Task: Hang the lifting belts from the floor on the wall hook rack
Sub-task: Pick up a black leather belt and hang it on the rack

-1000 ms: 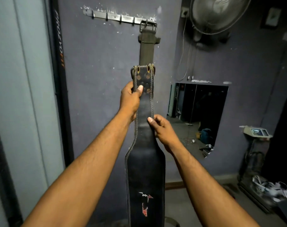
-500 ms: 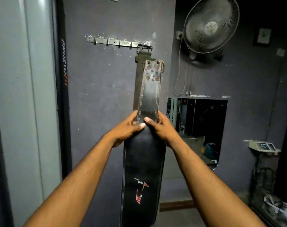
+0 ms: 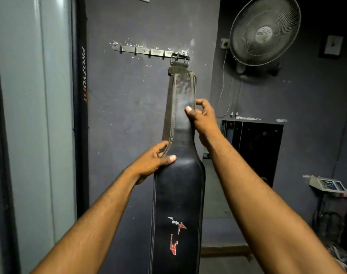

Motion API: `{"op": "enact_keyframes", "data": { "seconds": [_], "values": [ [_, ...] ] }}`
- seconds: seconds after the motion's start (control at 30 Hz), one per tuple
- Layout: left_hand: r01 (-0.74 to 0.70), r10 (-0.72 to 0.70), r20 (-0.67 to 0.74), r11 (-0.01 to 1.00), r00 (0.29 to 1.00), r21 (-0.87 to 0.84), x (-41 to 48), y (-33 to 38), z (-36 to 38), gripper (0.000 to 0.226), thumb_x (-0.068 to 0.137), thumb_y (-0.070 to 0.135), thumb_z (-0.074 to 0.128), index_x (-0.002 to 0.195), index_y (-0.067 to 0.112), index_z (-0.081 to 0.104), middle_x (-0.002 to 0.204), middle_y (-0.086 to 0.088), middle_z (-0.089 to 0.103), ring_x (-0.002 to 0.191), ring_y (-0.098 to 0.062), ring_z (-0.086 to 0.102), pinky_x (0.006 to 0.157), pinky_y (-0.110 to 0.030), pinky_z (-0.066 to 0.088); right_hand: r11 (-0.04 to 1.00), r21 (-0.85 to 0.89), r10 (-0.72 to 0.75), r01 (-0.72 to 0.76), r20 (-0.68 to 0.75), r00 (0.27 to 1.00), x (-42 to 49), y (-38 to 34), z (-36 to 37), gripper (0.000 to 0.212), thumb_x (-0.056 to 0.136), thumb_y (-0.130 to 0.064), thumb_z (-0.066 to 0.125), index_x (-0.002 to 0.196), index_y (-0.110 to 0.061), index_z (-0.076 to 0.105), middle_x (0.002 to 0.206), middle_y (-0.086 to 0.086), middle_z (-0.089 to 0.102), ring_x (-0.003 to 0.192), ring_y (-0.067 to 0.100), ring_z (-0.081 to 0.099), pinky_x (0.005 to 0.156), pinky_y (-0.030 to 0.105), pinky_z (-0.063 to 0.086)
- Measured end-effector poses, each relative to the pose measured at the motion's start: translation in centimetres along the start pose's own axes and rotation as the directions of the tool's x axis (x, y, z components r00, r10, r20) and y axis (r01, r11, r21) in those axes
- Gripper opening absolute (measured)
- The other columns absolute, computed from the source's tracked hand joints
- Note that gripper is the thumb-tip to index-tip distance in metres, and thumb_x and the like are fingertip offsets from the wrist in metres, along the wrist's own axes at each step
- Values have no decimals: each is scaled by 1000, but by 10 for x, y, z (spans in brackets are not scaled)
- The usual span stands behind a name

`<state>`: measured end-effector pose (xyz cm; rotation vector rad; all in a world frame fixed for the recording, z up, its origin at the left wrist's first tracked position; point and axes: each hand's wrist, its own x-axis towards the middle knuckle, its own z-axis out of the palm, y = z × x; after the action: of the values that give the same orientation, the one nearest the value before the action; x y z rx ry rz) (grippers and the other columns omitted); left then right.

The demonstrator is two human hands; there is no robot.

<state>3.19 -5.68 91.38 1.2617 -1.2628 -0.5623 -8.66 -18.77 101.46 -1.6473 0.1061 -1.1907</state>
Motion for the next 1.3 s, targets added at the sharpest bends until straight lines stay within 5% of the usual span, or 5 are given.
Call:
{"op": "enact_keyframes", "data": {
  "seconds": [0.47,0.7,0.87,1.03,1.3],
  "values": [
    [-94,97,-220,995,971,26,-6,-15,15,47,90,-2,62,133,18,53,122,1,69,114,-17,66,93,-32,56,980,149,-107,131,-161,981,16,-20,6,26,94,2,60,99,-23,57,79,11,71,66,20,68,68,34,58],
    [-51,45,-167,998,985,-32,-22,-29,25,52,90,-9,59,133,19,51,122,6,67,103,-2,69,79,-18,56,980,79,-163,185,-223,961,25,-37,6,22,95,-3,60,105,-22,57,101,23,73,82,27,72,75,40,61],
    [10,-17,-128,998,992,-61,-27,-33,23,55,92,-2,60,138,25,47,133,5,62,118,-9,62,98,-32,54,974,111,-164,198,-257,952,25,-40,4,23,95,-2,60,99,-24,57,90,13,73,77,22,71,72,38,60],
    [33,-30,-218,999,976,11,-30,-42,34,43,91,-6,59,122,24,55,122,-3,69,98,-6,70,78,-21,58,968,135,-169,209,-262,950,22,-39,0,24,95,0,59,99,-23,55,83,8,71,71,18,69,65,31,59],
    [111,-122,-106,988,987,-103,-45,-60,42,46,93,-9,53,127,22,55,119,0,72,106,-15,71,83,-27,59,963,117,-204,242,-269,941,28,-40,-9,27,94,3,59,98,-24,55,80,5,70,65,12,68,60,26,56]
  ]
}}
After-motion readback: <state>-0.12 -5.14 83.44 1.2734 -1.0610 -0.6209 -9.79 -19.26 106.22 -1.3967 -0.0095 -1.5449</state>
